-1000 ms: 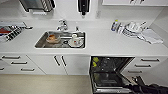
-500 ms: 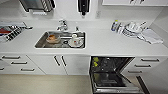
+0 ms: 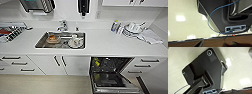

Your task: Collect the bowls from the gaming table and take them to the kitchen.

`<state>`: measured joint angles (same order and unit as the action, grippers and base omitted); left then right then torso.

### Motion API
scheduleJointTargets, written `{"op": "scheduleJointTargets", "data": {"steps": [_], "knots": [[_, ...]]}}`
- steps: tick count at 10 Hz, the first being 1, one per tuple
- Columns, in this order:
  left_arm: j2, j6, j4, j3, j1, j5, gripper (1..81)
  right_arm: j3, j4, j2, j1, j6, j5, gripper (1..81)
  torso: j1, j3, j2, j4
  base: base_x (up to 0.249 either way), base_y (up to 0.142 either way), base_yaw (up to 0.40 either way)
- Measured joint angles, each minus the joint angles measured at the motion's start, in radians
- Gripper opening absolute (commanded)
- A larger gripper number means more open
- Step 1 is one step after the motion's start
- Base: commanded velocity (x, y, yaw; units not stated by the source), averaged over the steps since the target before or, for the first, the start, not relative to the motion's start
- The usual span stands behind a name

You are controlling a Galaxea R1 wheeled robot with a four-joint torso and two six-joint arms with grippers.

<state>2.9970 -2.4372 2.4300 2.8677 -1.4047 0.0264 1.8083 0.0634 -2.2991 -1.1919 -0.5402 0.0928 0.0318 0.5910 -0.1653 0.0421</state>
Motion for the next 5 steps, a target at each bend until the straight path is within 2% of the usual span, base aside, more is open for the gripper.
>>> {"op": "scheduleJointTargets", "data": {"steps": [2,5], "knots": [[-0.003,0.0,0.0,0.0,-0.004,0.001,81.1,0.085,0.0,-0.086,-0.089,0.034,-0.064,81.1,0.043,0.0,-0.07,0.0,0.0,0.0,0.0],[-0.004,0.0,0.0,-0.003,-0.006,-0.029,81.1,0.224,0.008,-0.18,-0.167,0.053,-0.139,81.1,0.109,-0.001,-0.176,0.0,0.0,0.0,0.0]]}}
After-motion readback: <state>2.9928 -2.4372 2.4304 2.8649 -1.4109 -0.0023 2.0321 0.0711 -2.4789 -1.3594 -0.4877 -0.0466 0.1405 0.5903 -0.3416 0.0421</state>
